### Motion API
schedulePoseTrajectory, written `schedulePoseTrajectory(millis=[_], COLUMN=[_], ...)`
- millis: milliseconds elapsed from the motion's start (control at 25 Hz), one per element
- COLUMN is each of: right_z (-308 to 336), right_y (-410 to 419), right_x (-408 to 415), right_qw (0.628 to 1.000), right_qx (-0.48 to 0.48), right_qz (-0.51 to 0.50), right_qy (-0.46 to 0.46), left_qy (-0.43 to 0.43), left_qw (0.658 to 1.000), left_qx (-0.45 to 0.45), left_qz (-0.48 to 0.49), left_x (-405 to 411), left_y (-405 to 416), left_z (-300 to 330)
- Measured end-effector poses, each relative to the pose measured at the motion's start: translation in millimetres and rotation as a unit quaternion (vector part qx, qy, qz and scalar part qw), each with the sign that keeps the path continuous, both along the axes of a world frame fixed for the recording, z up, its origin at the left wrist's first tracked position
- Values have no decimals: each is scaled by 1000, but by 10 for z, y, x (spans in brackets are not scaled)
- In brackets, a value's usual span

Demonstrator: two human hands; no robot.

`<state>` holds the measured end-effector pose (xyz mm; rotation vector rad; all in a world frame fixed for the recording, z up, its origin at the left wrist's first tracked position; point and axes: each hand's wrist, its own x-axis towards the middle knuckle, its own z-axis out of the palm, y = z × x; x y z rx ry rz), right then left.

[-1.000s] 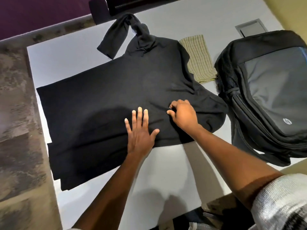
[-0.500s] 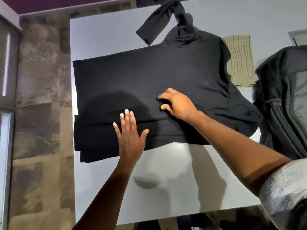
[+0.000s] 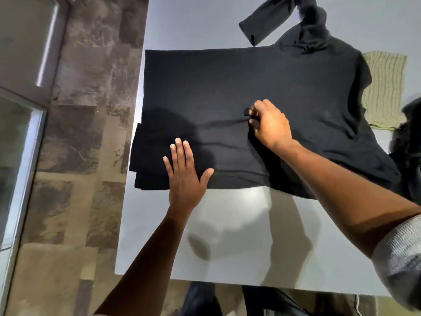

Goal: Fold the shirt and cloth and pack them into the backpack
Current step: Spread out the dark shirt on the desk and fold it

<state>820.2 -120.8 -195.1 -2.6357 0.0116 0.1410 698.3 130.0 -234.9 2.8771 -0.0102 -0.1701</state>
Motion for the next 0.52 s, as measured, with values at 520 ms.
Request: schedulePoseTrajectory(millis=[520], right_z=[107], right_y=[482], right_x=[-581], right_qw=[987], right_qx=[56], right_qz=[151], right_qy=[-17], left_qy=[-4], left_qw=[974], left_qx=[-21], left_qz=[225], left_x=[761], left_y=[1164], left_z=[231])
